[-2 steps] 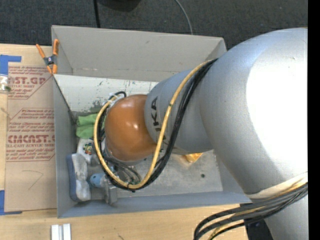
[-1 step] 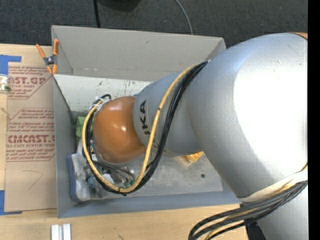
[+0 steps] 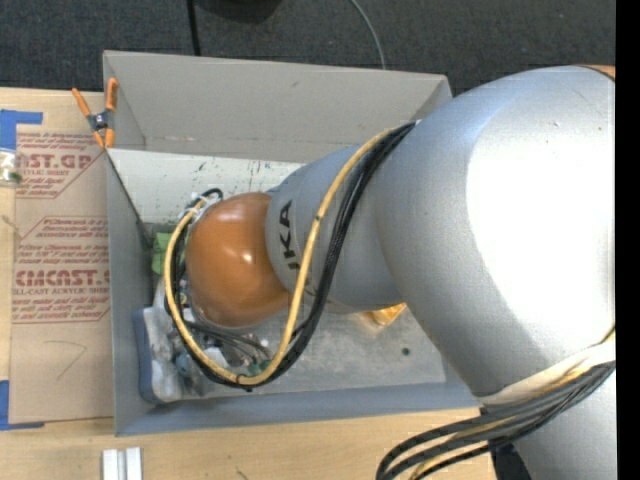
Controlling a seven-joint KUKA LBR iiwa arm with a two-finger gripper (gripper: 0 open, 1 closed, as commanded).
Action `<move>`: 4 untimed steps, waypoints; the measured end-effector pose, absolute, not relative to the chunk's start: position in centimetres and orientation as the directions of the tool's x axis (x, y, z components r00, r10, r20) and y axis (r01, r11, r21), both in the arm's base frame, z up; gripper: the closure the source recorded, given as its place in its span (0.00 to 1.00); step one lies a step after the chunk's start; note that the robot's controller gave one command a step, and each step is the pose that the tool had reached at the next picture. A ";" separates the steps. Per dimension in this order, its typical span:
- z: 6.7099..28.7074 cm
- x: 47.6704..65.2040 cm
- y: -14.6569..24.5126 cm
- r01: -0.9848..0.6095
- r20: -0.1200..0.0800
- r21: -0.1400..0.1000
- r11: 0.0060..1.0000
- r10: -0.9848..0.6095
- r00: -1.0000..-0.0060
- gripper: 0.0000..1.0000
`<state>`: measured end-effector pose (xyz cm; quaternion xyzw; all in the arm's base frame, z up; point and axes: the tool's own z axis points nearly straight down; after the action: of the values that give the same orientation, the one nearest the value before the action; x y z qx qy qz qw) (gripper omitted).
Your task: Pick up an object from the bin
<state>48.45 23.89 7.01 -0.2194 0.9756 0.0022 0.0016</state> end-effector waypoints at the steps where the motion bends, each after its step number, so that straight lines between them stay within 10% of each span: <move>1: 18.6 48.5 24.4 -0.472 -0.006 0.005 0.882 -0.472 -0.882 1.00; 4: 16.8 48.8 24.4 -0.450 -0.008 0.007 0.893 -0.450 -0.893 1.00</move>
Offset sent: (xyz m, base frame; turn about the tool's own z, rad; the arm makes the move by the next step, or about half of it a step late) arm 0.0000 0.0000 0.0000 0.0000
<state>48.78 24.39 16.76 -0.2314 0.9728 0.0041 0.0030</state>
